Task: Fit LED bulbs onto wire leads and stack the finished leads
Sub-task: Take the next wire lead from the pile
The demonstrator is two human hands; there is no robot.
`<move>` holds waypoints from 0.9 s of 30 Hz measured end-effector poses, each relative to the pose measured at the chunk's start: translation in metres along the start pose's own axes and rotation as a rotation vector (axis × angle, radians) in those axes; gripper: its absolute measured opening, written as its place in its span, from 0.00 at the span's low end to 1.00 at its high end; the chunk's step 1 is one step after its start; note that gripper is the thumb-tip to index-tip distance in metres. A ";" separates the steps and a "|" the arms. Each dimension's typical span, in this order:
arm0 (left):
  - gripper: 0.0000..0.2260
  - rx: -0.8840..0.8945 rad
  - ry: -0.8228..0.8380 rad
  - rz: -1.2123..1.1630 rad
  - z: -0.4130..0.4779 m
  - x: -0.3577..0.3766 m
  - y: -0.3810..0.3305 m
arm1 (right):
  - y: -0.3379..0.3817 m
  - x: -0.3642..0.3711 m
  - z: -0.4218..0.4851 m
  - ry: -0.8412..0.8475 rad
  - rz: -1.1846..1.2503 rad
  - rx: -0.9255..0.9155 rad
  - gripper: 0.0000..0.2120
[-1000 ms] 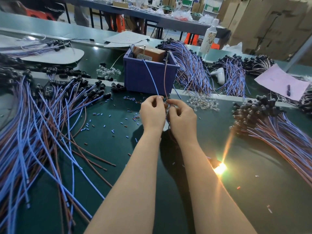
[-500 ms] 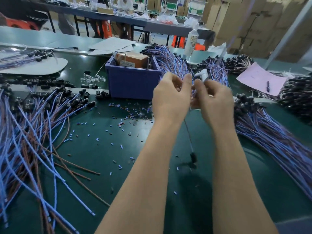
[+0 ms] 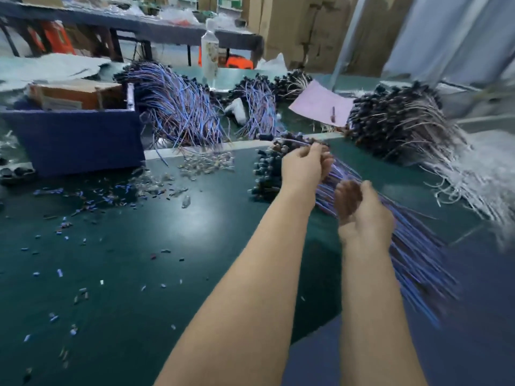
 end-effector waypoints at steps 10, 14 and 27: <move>0.12 -0.139 -0.064 0.266 0.030 0.000 0.063 | -0.022 -0.030 0.034 -0.099 0.104 0.094 0.07; 0.15 -0.084 -0.075 0.443 0.028 -0.016 0.056 | -0.025 -0.020 0.026 -0.107 0.089 0.108 0.07; 0.11 0.636 -0.610 0.130 -0.068 -0.180 -0.138 | -0.134 0.154 -0.142 0.850 -0.610 -0.054 0.07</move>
Point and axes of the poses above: each hand's wrist, its own z-axis towards the middle knuckle, its own x-axis out of the palm, y = z × x, the point moved 5 cm from there along z, towards the middle knuckle, and after that the axes turned 3 degrees about -y, right-handed, at the moved point
